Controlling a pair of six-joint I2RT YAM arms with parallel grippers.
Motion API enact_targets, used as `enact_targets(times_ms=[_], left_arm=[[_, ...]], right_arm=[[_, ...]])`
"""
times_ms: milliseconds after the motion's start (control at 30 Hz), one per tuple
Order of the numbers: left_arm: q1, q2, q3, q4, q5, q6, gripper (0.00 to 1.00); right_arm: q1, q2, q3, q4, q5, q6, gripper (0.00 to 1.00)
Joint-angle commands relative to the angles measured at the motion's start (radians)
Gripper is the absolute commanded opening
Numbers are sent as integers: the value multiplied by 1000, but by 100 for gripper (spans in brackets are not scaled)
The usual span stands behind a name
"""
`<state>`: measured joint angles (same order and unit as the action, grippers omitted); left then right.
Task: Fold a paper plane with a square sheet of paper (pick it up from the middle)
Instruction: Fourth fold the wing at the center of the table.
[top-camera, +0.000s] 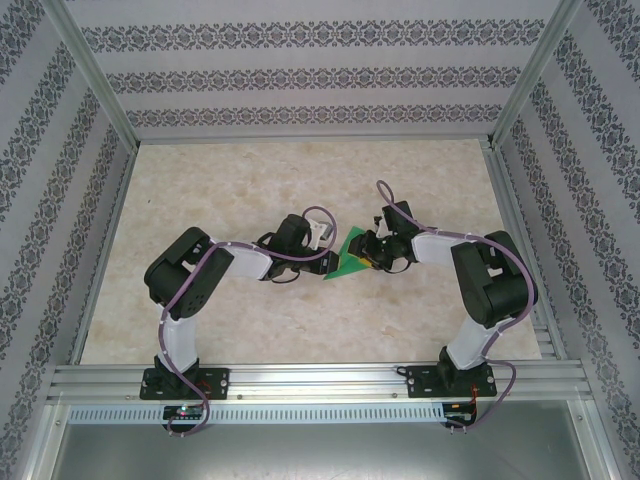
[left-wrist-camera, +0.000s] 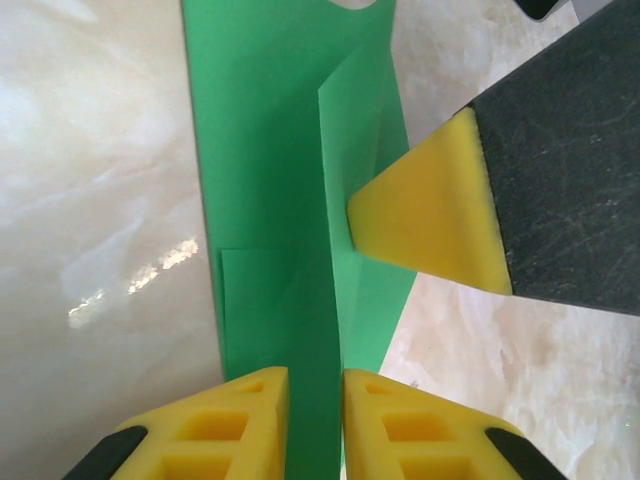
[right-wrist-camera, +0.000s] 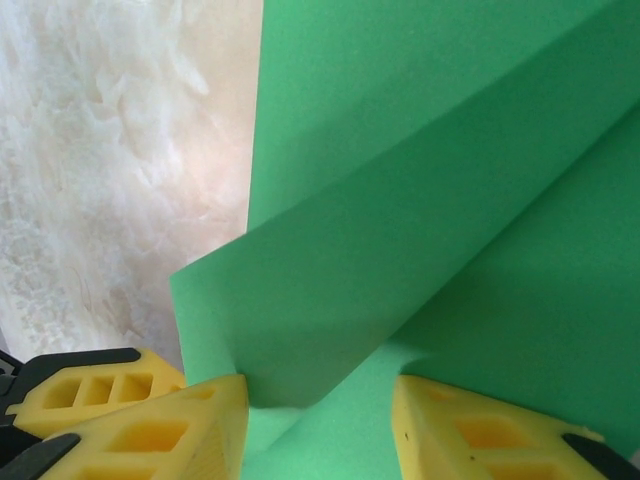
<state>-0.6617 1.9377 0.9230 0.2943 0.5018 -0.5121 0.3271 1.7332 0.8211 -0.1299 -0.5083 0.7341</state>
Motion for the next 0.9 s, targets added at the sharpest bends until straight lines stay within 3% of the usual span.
enact_targets(times_ms=[0,167,333,867], left_arm=[[16,-59,-13,-36,-41,30,23],[17,-117,-21,-75,-107,-33,24],[16,-123,-25,-43,-61,-115,23],[15,-57,78,-152,8,-157,18]], right_arm=[[0,36,17,-86,88,7,43],[6,59,49,-180,142,0,39],[17,81,82,-254,186,-23,36],[41,205,198,-442,236,-86,46]])
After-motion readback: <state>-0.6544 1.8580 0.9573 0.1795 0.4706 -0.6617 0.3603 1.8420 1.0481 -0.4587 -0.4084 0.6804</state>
